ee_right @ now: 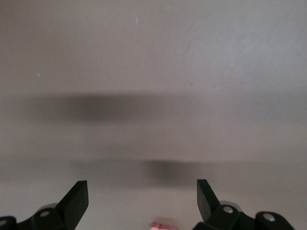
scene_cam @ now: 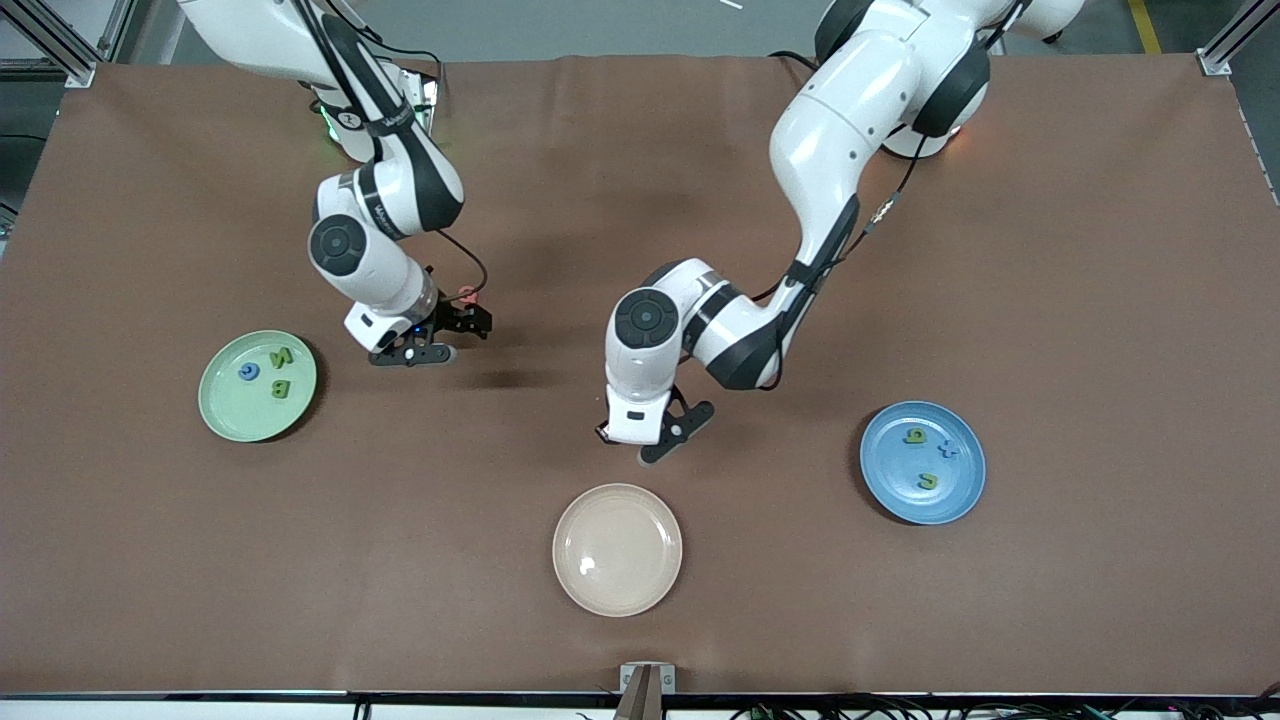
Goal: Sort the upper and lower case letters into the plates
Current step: 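Drop the E on the blue plate while the right gripper grasps the pink a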
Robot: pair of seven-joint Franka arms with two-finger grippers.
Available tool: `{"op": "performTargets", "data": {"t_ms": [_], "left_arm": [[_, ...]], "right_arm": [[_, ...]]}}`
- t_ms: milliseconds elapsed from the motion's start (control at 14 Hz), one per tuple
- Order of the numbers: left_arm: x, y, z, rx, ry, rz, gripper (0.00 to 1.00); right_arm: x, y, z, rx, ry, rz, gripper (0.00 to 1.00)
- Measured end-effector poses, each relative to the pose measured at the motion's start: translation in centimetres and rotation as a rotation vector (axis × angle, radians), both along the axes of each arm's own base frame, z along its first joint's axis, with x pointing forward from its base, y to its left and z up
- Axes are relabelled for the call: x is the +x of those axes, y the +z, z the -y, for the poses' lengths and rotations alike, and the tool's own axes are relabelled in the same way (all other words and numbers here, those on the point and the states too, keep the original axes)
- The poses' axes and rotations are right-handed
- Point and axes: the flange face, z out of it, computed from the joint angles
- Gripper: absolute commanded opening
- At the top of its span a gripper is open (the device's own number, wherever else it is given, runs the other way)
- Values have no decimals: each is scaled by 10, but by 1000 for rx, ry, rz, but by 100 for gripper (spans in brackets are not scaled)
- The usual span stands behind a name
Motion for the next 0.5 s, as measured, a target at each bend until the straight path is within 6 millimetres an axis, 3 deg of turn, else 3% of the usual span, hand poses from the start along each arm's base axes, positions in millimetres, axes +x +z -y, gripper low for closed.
{"op": "performTargets", "data": {"t_ms": [215, 501], "left_arm": [[10, 23, -61, 83, -69, -7, 0], [15, 42, -189, 163, -130, -51, 0]], "right_arm": [[-24, -17, -5, -10, 5, 12, 100], [-47, -31, -8, -24, 22, 0, 100]]}}
